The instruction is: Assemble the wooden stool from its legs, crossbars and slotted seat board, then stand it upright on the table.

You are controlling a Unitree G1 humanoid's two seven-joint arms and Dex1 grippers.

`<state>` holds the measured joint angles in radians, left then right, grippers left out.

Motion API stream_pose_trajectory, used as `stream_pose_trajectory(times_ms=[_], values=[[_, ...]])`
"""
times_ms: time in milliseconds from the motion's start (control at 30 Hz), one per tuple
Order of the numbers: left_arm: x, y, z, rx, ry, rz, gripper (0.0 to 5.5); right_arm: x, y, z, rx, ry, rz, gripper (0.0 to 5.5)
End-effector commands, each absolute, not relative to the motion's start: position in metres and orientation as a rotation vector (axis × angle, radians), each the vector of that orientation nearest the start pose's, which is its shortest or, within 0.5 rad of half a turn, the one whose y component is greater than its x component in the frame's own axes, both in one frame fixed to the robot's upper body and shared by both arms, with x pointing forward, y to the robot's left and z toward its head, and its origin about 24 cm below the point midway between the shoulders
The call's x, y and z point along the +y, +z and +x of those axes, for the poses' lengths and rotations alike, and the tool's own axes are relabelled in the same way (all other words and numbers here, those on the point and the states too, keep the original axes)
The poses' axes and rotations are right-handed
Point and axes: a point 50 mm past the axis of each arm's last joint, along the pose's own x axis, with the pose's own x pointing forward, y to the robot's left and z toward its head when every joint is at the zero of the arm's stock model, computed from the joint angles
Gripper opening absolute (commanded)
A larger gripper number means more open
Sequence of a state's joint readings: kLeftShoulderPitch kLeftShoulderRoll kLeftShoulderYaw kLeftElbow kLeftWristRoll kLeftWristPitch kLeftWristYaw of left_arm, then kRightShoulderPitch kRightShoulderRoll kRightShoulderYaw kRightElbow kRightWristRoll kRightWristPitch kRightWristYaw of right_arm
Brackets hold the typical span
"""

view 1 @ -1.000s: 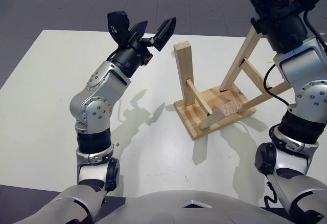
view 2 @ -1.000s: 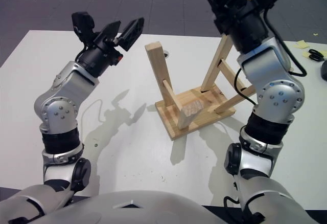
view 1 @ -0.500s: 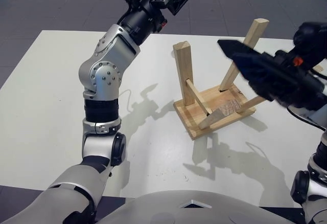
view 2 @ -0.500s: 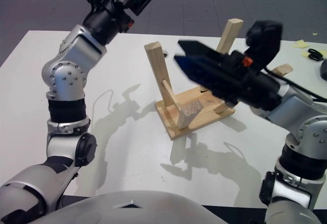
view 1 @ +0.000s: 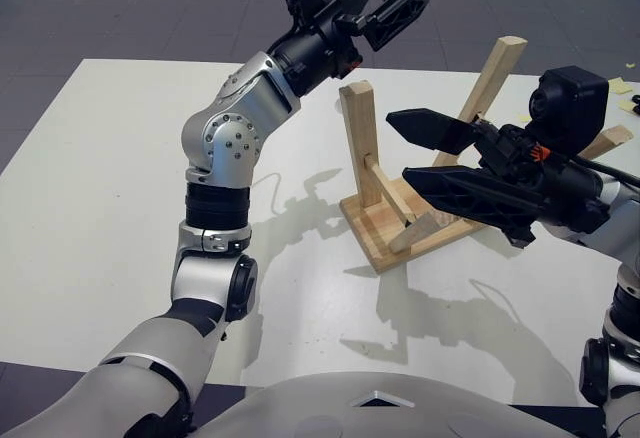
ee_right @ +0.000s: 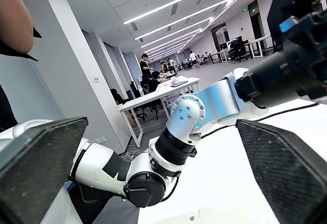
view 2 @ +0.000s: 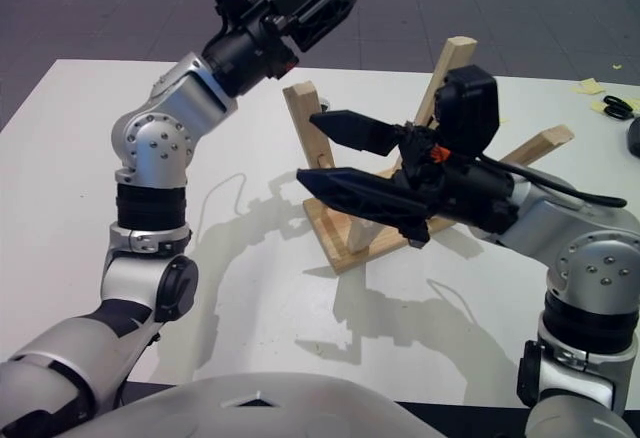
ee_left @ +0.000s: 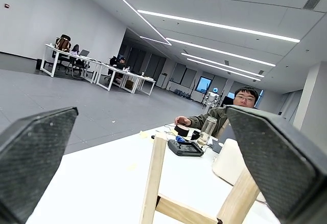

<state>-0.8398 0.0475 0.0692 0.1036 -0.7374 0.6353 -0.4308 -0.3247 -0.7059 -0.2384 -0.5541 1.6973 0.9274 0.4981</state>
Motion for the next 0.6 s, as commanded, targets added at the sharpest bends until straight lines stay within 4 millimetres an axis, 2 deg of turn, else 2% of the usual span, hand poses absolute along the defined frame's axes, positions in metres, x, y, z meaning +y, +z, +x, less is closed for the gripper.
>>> stream_pose_trajectory(times_ms=[33, 100, 167, 233, 367, 400, 433, 467, 600], values=[[0.052, 0.247, 0.335, -0.186, -1.039, -0.5, 5.37, -0.147, 0.253, 0.198, -0.037, 1.491, 0.533, 5.4], [0.051, 0.249, 0.335, -0.195, -1.048, -0.51, 5.37, -0.145, 0.257, 0.197, -0.049, 1.502, 0.571, 5.4], [0.048, 0.242, 0.336, -0.172, -1.041, -0.498, 5.37, -0.142, 0.252, 0.196, -0.018, 1.503, 0.574, 5.4], [0.044, 0.222, 0.34, -0.098, -1.028, -0.511, 5.37, -0.139, 0.235, 0.195, 0.072, 1.488, 0.58, 5.4], [0.032, 0.154, 0.339, 0.134, -1.0, -0.455, 5.37, -0.139, 0.183, 0.191, 0.33, 1.388, 0.404, 5.4], [0.033, 0.148, 0.337, 0.131, -1.003, -0.512, 5.23, -0.14, 0.175, 0.191, 0.358, 1.372, 0.358, 5.4], [0.038, 0.146, 0.337, 0.129, -0.984, -0.513, 5.14, -0.141, 0.172, 0.191, 0.364, 1.366, 0.341, 5.4], [0.042, 0.147, 0.336, 0.126, -0.976, -0.497, 5.3, -0.142, 0.172, 0.191, 0.355, 1.364, 0.338, 5.4], [0.046, 0.179, 0.334, 0.027, -1.0, -0.506, 5.39, -0.144, 0.175, 0.195, 0.301, 1.355, 0.352, 5.4]])
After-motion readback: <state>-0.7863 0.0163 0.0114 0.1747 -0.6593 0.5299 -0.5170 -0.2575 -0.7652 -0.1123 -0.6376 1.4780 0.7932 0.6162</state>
